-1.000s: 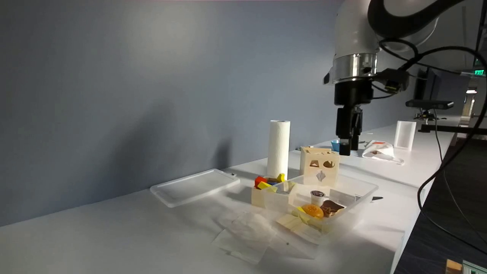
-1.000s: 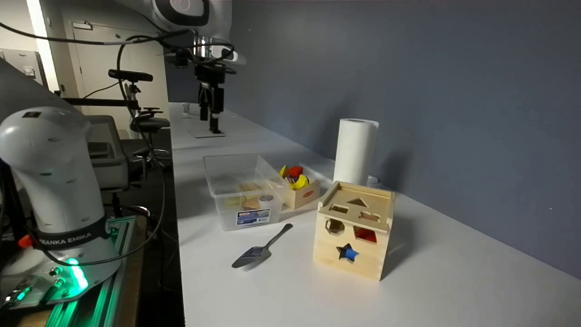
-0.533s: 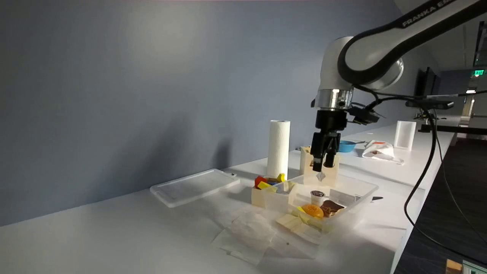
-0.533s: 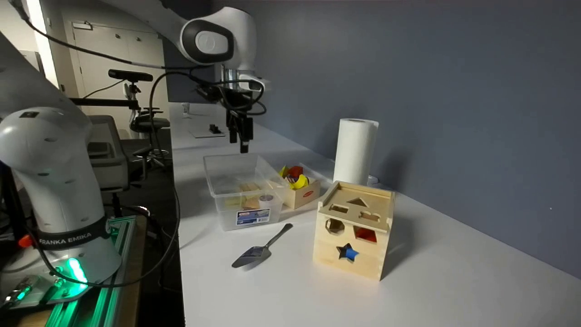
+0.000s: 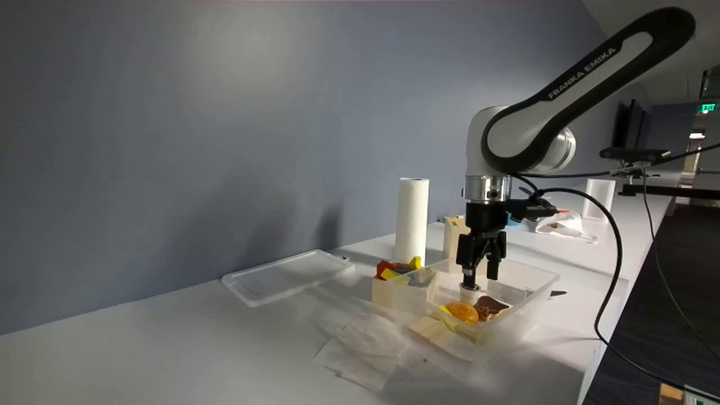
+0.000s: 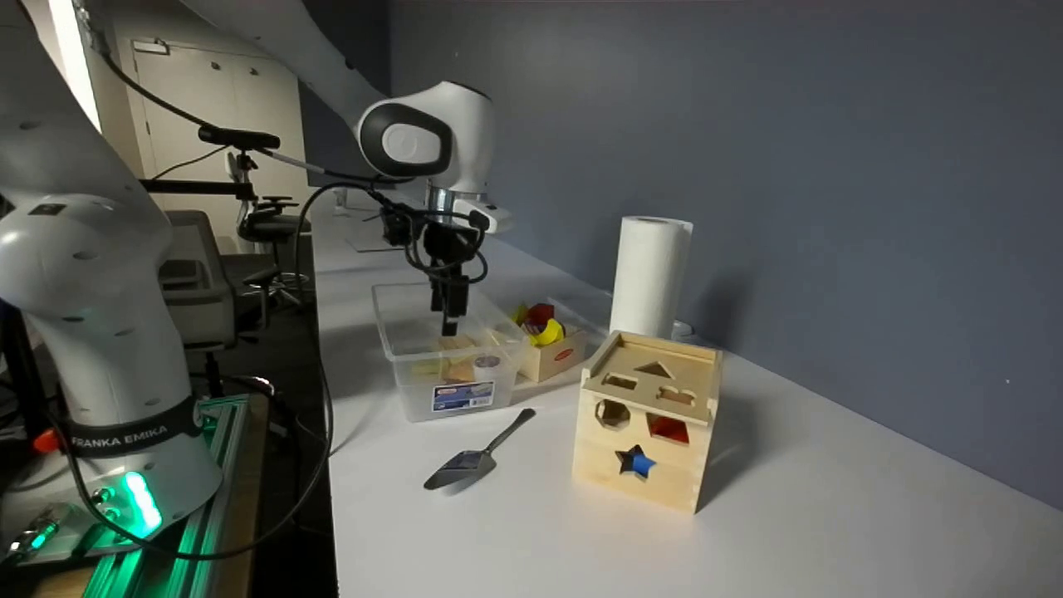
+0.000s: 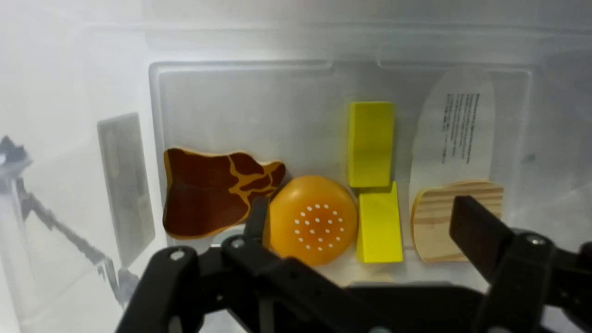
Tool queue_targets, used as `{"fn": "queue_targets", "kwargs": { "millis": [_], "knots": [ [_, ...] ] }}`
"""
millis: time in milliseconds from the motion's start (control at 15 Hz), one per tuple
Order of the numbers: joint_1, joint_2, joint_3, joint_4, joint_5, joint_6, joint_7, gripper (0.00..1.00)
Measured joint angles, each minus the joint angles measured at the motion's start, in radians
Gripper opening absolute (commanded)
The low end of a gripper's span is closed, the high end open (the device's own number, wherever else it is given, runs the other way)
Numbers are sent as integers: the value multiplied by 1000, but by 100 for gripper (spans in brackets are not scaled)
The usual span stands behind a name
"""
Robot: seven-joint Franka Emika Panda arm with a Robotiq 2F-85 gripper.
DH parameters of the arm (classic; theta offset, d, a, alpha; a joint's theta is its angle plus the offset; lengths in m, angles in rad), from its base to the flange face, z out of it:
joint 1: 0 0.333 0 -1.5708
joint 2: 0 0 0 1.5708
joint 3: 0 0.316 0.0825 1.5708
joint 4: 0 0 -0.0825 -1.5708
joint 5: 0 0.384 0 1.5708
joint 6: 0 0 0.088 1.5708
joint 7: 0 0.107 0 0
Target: Move the yellow blocks from the storage bin to the crate
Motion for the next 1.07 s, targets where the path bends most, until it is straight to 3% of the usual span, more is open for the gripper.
{"fn": "queue_targets", "kwargs": {
  "millis": [200, 667, 1000, 1067],
  "knots": [
    [0, 5, 27, -24, 0, 7, 70, 100],
    [0, 27, 60, -35, -39, 14, 77, 100],
    [10, 70, 103, -77, -62, 122, 73, 100],
    [11, 76, 107, -86, -63, 148, 72, 96]
  ]
}}
